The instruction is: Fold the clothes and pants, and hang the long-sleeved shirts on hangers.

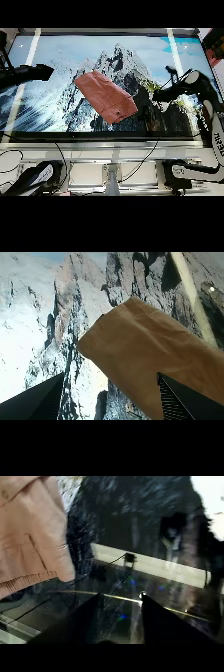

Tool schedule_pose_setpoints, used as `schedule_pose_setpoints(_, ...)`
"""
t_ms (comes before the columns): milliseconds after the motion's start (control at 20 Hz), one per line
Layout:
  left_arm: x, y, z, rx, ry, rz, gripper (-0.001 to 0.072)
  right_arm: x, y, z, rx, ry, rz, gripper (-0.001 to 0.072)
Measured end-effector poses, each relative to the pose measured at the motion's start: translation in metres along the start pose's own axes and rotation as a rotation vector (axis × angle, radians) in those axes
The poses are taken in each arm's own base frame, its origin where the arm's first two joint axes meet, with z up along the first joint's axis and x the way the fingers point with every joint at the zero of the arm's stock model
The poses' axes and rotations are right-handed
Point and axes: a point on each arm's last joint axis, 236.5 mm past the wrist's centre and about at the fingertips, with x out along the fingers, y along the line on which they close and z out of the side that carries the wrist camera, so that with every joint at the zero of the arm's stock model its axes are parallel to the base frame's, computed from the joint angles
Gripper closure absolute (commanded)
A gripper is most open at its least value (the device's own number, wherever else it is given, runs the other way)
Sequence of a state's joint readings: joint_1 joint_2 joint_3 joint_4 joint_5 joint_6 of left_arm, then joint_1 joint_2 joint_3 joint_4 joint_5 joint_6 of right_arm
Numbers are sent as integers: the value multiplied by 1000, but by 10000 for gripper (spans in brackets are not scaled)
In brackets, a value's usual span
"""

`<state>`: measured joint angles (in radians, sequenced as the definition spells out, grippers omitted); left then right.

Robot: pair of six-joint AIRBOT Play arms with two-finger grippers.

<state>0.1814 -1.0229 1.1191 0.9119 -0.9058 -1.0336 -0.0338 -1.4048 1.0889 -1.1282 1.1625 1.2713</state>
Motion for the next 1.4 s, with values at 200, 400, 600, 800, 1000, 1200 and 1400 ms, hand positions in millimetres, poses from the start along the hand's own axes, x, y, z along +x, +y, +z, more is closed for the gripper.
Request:
schedule_pose_setpoints(200,16,8,-11,-39,43,-4,39,42,32,-14,-67,-11,51,186)
schedule_pose_setpoints(400,26,11,-22,-73,84,-14,39,66,52,-14,-96,-31,72,196)
schedule_pose_setpoints(600,31,11,-30,-86,112,-22,39,86,57,-14,-70,-17,96,266)
schedule_pose_setpoints(800,33,11,-32,-91,121,-26,39,98,61,-13,-35,-7,125,345)
schedule_pose_setpoints(1000,39,15,-38,-102,141,-28,39,102,62,-20,-39,25,135,661)
schedule_pose_setpoints(1200,60,24,-56,-135,197,-31,40,99,69,-28,-72,71,162,691)
schedule_pose_setpoints(1400,95,26,-82,-245,264,-84,53,87,83,-38,-148,138,213,691)
